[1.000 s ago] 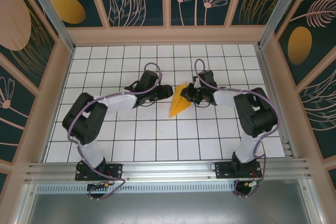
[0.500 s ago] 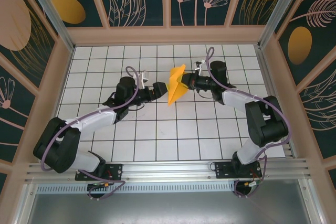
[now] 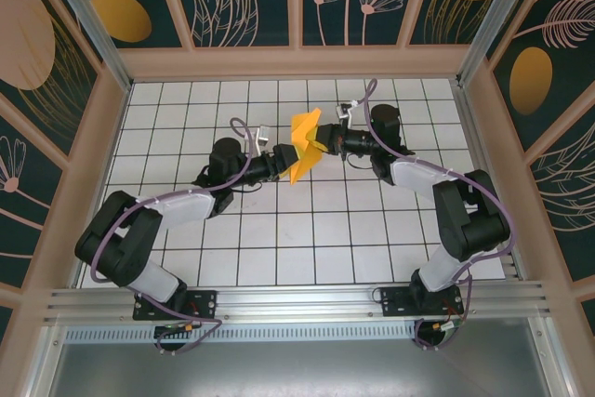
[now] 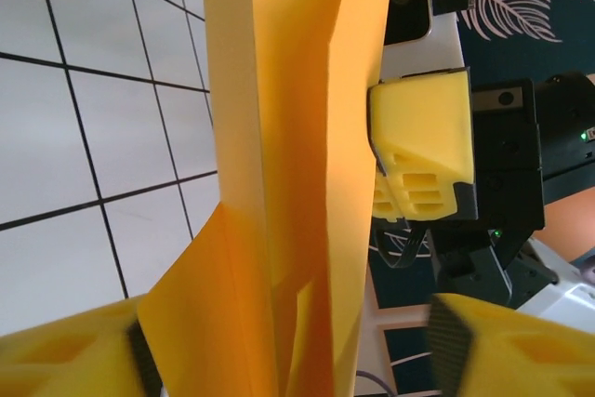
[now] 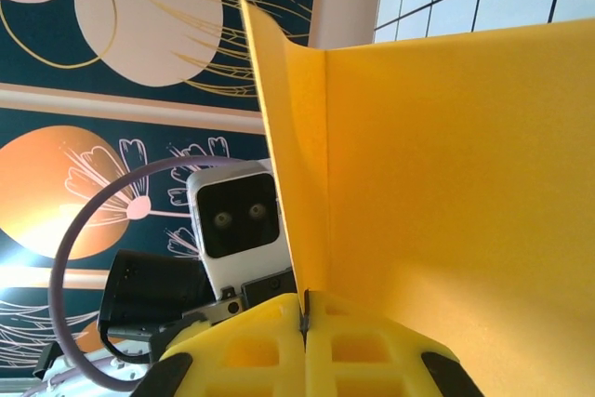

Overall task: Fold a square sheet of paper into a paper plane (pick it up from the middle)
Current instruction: Turn over the paper at the center of the table.

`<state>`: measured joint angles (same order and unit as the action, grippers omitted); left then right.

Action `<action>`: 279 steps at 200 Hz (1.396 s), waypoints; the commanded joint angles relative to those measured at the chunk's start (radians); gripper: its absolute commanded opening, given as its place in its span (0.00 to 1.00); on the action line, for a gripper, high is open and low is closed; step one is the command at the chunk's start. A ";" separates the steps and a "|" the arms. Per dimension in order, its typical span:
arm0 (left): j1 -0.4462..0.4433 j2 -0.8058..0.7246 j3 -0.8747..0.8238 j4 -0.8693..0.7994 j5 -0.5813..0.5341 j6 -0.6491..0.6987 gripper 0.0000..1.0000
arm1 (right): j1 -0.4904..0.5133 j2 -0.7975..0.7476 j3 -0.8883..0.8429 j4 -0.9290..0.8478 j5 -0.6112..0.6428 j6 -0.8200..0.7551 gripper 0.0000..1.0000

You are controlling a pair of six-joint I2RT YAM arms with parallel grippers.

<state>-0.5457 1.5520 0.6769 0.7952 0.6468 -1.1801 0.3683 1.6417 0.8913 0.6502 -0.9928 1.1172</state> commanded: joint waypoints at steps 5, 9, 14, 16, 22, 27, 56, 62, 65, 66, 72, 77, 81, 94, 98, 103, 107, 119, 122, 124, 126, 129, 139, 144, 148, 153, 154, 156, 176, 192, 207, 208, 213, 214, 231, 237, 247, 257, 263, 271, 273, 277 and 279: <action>0.003 0.013 0.021 0.108 0.011 -0.030 0.56 | 0.004 -0.009 0.009 0.033 -0.025 -0.002 0.02; 0.003 0.013 0.021 0.110 0.010 -0.032 0.52 | 0.003 -0.009 0.008 0.028 -0.024 -0.007 0.02; 0.004 0.013 0.021 0.114 0.010 -0.031 0.48 | 0.002 -0.010 0.008 0.018 -0.023 -0.013 0.02; 0.004 0.013 0.021 0.114 0.010 -0.032 0.47 | 0.002 -0.011 0.007 0.014 -0.023 -0.015 0.02; 0.004 0.013 0.021 0.116 0.010 -0.029 0.43 | 0.000 -0.011 0.007 0.005 -0.023 -0.022 0.02; 0.004 0.012 0.021 0.116 0.008 -0.028 0.39 | -0.003 -0.012 0.006 -0.007 -0.020 -0.030 0.03; 0.004 0.008 0.022 0.096 -0.001 -0.009 0.19 | -0.017 -0.024 0.007 -0.087 -0.009 -0.082 0.07; 0.003 0.009 0.024 0.087 -0.005 -0.004 0.16 | -0.022 -0.029 0.013 -0.120 -0.003 -0.100 0.08; 0.003 0.009 0.024 0.083 -0.005 0.000 0.15 | -0.024 -0.032 0.017 -0.140 0.000 -0.112 0.09; 0.004 0.009 0.025 0.079 -0.005 0.001 0.15 | -0.024 -0.032 0.018 -0.145 0.001 -0.115 0.10; 0.003 0.008 0.029 0.065 -0.006 0.011 0.12 | -0.029 -0.038 0.026 -0.191 0.008 -0.141 0.14; 0.003 0.008 0.032 0.046 -0.009 0.025 0.11 | -0.033 -0.045 0.031 -0.228 0.021 -0.162 0.19; 0.003 0.006 0.037 0.027 -0.013 0.038 0.10 | -0.037 -0.053 0.033 -0.262 0.033 -0.182 0.22; 0.003 -0.002 0.060 -0.081 -0.034 0.103 0.08 | -0.049 -0.085 0.043 -0.377 0.093 -0.253 0.36; 0.003 -0.007 0.071 -0.129 -0.046 0.132 0.08 | -0.054 -0.098 0.046 -0.415 0.116 -0.276 0.39; 0.003 -0.012 0.087 -0.199 -0.063 0.173 0.09 | -0.060 -0.117 0.049 -0.471 0.159 -0.305 0.45; 0.003 -0.017 0.101 -0.252 -0.087 0.207 0.09 | -0.064 -0.130 0.049 -0.505 0.186 -0.325 0.47; 0.003 -0.028 0.147 -0.449 -0.166 0.310 0.08 | -0.074 -0.168 0.048 -0.597 0.264 -0.380 0.53; 0.003 -0.031 0.159 -0.489 -0.189 0.338 0.08 | -0.075 -0.177 0.046 -0.619 0.284 -0.393 0.55; 0.004 -0.033 0.169 -0.524 -0.202 0.356 0.08 | -0.077 -0.183 0.045 -0.633 0.298 -0.402 0.56; 0.003 -0.035 0.179 -0.559 -0.216 0.374 0.08 | -0.078 -0.190 0.044 -0.646 0.315 -0.410 0.57; 0.003 -0.037 0.192 -0.606 -0.248 0.397 0.08 | -0.080 -0.196 0.043 -0.662 0.338 -0.423 0.58; 0.003 -0.044 0.235 -0.743 -0.347 0.467 0.08 | -0.082 -0.225 0.033 -0.718 0.408 -0.456 0.63; 0.003 -0.048 0.255 -0.809 -0.399 0.497 0.08 | -0.082 -0.236 0.026 -0.739 0.442 -0.466 0.64; 0.003 -0.050 0.270 -0.855 -0.441 0.520 0.07 | -0.082 -0.246 0.020 -0.749 0.465 -0.474 0.66; 0.000 -0.055 0.287 -0.912 -0.497 0.540 0.07 | -0.084 -0.257 0.009 -0.761 0.492 -0.481 0.67; 0.001 -0.055 0.288 -0.923 -0.508 0.546 0.07 | -0.084 -0.260 0.008 -0.762 0.497 -0.481 0.68; 0.001 -0.057 0.290 -0.939 -0.530 0.554 0.07 | -0.084 -0.264 0.003 -0.766 0.506 -0.484 0.68; -0.001 -0.070 0.365 -1.113 -0.732 0.599 0.06 | -0.084 -0.298 -0.038 -0.770 0.582 -0.488 0.73; -0.019 -0.065 0.407 -1.224 -0.894 0.612 0.06 | -0.084 -0.306 -0.060 -0.768 0.625 -0.486 0.74; -0.050 -0.038 0.449 -1.320 -1.043 0.610 0.06 | -0.085 -0.303 -0.069 -0.771 0.657 -0.482 0.75; -0.052 -0.035 0.452 -1.326 -1.053 0.608 0.05 | -0.084 -0.302 -0.070 -0.771 0.660 -0.481 0.75; -0.064 -0.017 0.469 -1.359 -1.102 0.603 0.05 | -0.085 -0.300 -0.073 -0.772 0.670 -0.479 0.75; -0.067 -0.013 0.472 -1.365 -1.112 0.603 0.05 | -0.085 -0.300 -0.073 -0.771 0.671 -0.480 0.75; -0.102 0.066 0.529 -1.478 -1.273 0.572 0.03 | -0.084 -0.294 -0.076 -0.774 0.695 -0.474 0.75; -0.112 0.095 0.548 -1.509 -1.318 0.557 0.03 | -0.085 -0.293 -0.078 -0.777 0.705 -0.473 0.75; -0.129 0.144 0.574 -1.541 -1.356 0.541 0.02 | -0.085 -0.290 -0.077 -0.783 0.720 -0.474 0.75; -0.146 0.199 0.597 -1.553 -1.368 0.533 0.02 | -0.086 -0.289 -0.077 -0.790 0.730 -0.476 0.75; -0.154 0.227 0.609 -1.551 -1.366 0.530 0.03 | -0.087 -0.287 -0.078 -0.792 0.736 -0.476 0.75; -0.162 0.261 0.619 -1.536 -1.338 0.527 0.03 | -0.087 -0.285 -0.078 -0.796 0.740 -0.477 0.75; -0.164 0.266 0.621 -1.530 -1.326 0.526 0.03 | -0.087 -0.284 -0.079 -0.796 0.740 -0.477 0.75; -0.165 0.280 0.623 -1.513 -1.300 0.525 0.03 | -0.088 -0.283 -0.080 -0.797 0.741 -0.477 0.75; -0.166 0.284 0.624 -1.503 -1.290 0.526 0.04 | -0.089 -0.282 -0.081 -0.797 0.740 -0.478 0.75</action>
<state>-0.6907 1.7596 1.2659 -0.6399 -0.5961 -0.6327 0.2874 1.3510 0.8268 -0.1249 -0.3008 0.6594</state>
